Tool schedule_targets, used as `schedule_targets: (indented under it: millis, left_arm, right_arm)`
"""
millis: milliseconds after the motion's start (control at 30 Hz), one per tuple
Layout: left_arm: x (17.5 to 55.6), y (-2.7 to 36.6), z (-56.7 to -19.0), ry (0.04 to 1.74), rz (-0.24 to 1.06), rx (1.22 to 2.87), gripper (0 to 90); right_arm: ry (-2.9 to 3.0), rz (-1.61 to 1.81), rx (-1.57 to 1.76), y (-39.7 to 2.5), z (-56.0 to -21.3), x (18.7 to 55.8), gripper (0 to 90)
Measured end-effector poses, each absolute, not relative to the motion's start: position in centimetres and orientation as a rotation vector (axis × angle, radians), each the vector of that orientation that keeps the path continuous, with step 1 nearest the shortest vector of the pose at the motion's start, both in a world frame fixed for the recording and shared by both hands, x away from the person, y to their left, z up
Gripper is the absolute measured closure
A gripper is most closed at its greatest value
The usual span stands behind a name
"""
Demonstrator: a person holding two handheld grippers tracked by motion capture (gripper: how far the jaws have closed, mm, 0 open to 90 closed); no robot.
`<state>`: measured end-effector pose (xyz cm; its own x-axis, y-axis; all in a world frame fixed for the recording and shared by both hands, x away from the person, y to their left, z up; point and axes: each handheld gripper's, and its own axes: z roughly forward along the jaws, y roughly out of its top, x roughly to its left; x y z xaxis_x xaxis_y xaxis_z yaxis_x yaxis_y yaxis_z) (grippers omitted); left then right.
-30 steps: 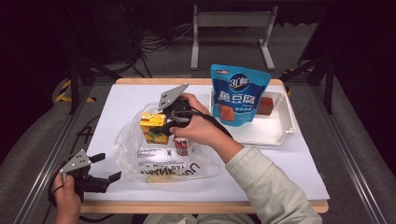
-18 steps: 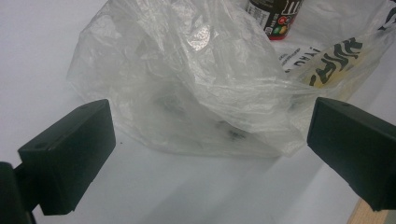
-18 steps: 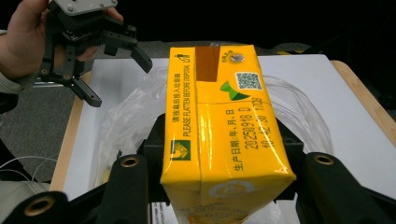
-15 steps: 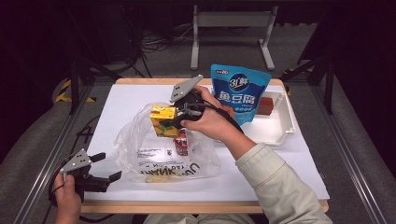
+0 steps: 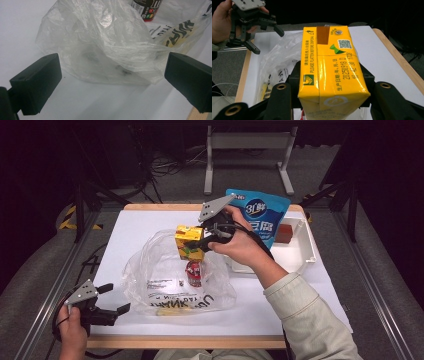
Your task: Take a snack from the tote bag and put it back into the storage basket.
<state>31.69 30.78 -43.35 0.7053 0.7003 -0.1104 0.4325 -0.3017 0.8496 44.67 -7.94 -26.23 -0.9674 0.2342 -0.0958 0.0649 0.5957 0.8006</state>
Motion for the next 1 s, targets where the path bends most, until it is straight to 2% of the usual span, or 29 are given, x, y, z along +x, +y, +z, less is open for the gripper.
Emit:
schedule_targets:
  millis: [1000]
  left_arm:
    - [31.8,30.6,-43.4,0.872,0.344,1.954,1.5]
  right_arm:
    - [2.557,1.271,0.402,-15.3,-25.3,45.4,54.0]
